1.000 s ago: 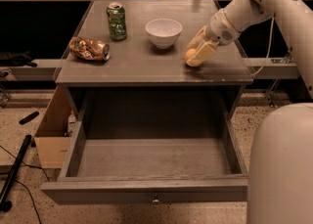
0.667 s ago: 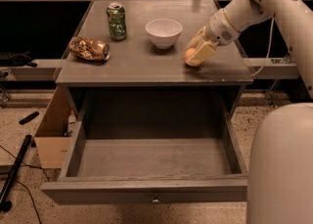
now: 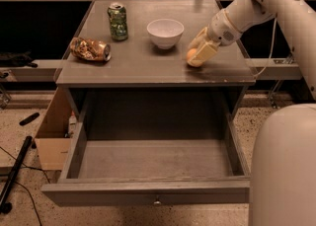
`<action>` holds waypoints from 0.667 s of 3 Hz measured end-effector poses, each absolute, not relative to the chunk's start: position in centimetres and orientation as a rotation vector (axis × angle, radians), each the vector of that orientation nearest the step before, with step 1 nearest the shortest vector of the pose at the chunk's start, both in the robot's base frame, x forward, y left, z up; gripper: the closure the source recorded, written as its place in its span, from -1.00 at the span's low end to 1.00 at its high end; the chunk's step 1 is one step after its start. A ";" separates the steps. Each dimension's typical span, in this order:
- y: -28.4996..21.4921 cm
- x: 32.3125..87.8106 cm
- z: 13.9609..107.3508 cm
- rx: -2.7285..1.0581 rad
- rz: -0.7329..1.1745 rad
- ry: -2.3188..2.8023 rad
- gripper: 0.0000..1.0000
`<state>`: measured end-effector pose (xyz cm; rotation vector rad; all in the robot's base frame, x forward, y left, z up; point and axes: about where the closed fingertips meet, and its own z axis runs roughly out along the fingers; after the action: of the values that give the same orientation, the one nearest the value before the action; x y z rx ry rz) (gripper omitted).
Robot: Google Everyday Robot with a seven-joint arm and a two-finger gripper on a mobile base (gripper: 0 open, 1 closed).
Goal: Place orange into top drawer
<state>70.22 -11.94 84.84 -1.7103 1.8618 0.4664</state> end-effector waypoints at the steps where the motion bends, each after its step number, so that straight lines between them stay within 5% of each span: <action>1: -11.9 70.2 85.4 -1.690 0.486 1.866 1.00; 2: -13.5 70.1 88.0 -1.638 0.481 1.876 1.00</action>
Offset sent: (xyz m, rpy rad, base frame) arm 0.0011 -0.0472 0.0780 0.0626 -0.0209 -0.0968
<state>70.08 -13.52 87.98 -1.6378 1.8760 0.4805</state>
